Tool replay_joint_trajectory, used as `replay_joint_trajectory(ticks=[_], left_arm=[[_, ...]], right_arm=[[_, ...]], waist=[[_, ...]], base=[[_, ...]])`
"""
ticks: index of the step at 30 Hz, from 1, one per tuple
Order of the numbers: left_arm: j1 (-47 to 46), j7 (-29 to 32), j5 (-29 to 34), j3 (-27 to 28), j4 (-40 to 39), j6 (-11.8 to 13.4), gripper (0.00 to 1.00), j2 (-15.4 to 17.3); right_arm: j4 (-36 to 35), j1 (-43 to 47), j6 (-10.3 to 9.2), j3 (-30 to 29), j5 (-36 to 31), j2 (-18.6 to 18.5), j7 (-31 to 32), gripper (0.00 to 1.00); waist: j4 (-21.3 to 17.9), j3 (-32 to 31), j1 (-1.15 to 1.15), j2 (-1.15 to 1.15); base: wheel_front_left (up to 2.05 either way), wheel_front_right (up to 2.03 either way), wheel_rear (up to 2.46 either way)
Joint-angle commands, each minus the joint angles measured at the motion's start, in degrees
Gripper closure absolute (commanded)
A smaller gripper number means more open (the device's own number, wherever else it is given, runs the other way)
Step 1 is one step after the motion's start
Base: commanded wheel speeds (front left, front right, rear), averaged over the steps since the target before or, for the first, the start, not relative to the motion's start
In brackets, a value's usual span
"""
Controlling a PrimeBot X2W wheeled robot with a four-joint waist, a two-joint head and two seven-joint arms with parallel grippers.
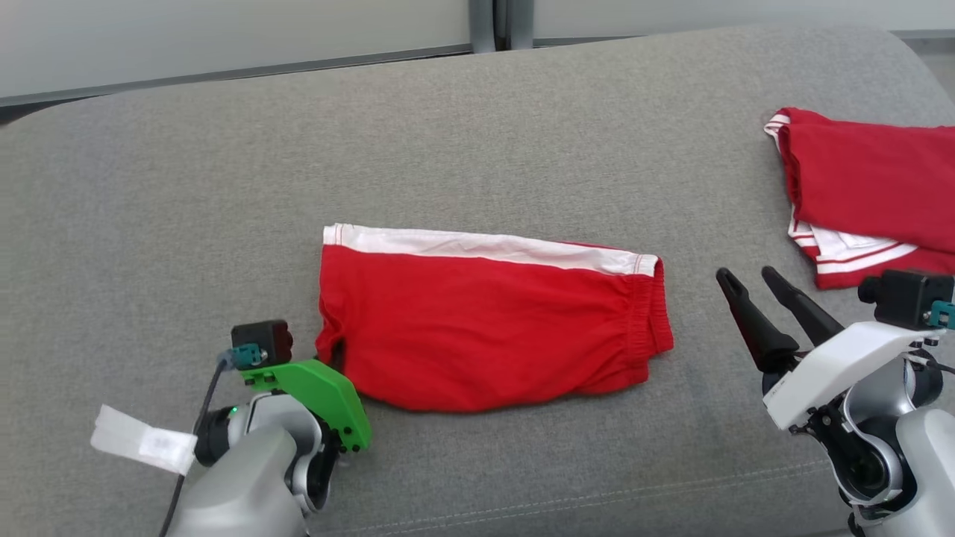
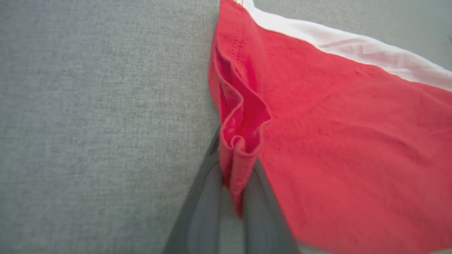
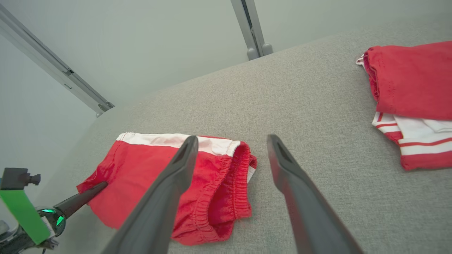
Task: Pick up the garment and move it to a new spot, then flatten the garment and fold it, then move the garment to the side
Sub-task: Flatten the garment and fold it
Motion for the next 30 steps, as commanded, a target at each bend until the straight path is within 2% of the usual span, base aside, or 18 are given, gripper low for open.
replay_joint_trajectory(ticks=[1,7,15,16,17,18,19,23,30], left_arm=[[2.74,-1.42,-0.97,0.74,-1.70,1.72,1.00,-0.51],[8.55,-3.43,-2.27,1.78,-8.04,5.37,1.00,-1.55],[12.91,-4.46,-1.93,2.24,-16.02,8.97,1.00,-0.56],[13.21,-4.51,-1.81,2.20,-16.75,9.38,0.91,-0.33],[13.40,-4.65,-1.55,2.12,-17.48,9.70,0.66,-0.08],[13.48,-4.74,-1.23,2.12,-18.26,9.94,0.11,0.22],[13.55,-4.85,-1.17,2.23,-18.84,10.31,0.00,0.50],[13.06,-5.38,0.68,2.11,-21.29,11.91,0.00,2.33],[12.83,-6.39,8.00,2.99,-27.82,15.21,0.00,6.74]], right_arm=[[1.05,1.20,-0.01,-1.43,-1.23,0.34,1.07,0.00],[3.65,1.85,-0.01,-4.89,-3.45,2.02,3.75,0.00],[5.27,0.94,-0.01,-6.28,-5.11,4.24,6.35,0.00],[5.40,0.86,-0.01,-6.26,-5.27,4.44,6.49,0.00],[5.49,0.77,-0.01,-6.23,-5.40,4.64,6.64,0.00],[5.57,0.67,-0.01,-6.24,-5.50,4.79,6.83,0.00],[5.63,0.61,-0.01,-6.25,-5.56,4.92,6.87,0.00],[5.79,0.70,-0.01,-6.53,-5.79,5.27,7.14,0.00],[5.62,2.80,-0.01,-8.53,-7.32,6.88,5.53,0.00]], waist=[[2.83,-1.67,0.00,0.00],[5.96,-2.88,0.00,0.00],[7.39,-3.64,0.00,0.00],[7.39,-3.75,0.00,0.00],[7.38,-3.87,0.00,0.00],[7.35,-3.98,0.00,0.00],[7.34,-4.10,0.00,0.00],[7.34,-4.57,0.00,0.00],[7.65,-6.03,0.00,0.00]], base=[[0.00,0.00,0.00],[0.00,0.00,0.00],[0.00,0.00,0.00],[0.00,0.00,0.00],[0.00,0.00,0.00],[0.00,0.00,0.00],[0.00,0.00,0.00],[0.00,0.00,0.00],[0.00,0.00,0.00]])
